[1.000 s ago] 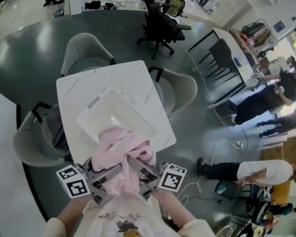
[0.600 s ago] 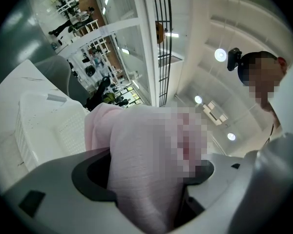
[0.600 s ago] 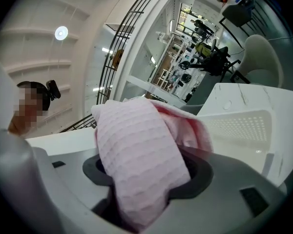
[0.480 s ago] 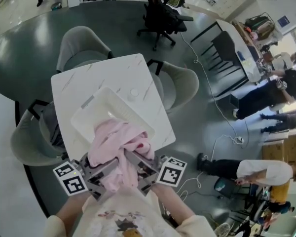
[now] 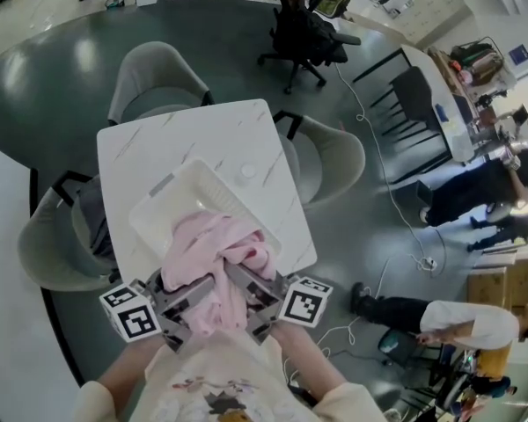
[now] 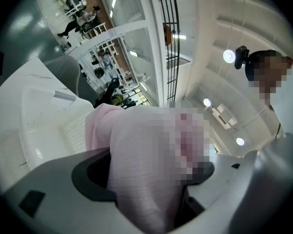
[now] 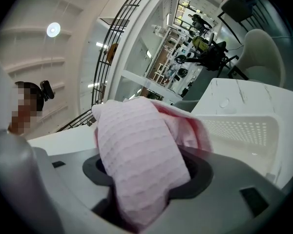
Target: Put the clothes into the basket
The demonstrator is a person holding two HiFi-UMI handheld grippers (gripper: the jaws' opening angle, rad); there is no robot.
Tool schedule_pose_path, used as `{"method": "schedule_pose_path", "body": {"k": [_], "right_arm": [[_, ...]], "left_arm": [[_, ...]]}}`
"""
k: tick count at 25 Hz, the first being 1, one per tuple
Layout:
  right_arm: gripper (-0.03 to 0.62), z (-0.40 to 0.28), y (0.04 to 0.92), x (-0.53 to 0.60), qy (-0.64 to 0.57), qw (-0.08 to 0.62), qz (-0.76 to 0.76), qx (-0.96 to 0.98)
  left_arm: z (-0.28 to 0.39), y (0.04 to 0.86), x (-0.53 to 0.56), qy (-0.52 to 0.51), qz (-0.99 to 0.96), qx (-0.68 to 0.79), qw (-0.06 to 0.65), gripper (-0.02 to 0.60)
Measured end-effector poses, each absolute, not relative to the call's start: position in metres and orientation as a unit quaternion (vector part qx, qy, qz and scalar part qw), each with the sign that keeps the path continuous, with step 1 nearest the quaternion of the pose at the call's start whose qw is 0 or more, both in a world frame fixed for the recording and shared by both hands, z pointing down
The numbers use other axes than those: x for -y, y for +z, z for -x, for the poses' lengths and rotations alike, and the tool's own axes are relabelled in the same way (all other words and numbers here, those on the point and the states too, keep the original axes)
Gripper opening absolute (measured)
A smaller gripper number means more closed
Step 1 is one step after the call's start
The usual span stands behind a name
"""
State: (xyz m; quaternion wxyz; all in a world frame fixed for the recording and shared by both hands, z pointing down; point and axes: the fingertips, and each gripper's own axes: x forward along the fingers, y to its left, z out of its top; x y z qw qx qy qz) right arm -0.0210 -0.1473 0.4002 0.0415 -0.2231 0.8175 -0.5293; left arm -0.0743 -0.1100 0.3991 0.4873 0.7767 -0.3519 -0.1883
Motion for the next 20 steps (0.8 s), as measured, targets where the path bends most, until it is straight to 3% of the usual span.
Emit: {"method": "schedule_pose_path", "body": {"k": [20], "right_arm": [[0.268,0.035,0.485,0.199,-0.553,-0.026,0.285,-0.783]], "left_arm": [[0.098,0.484,0.161,-0.11,-0.724,0.427,0.531,0.367]]}}
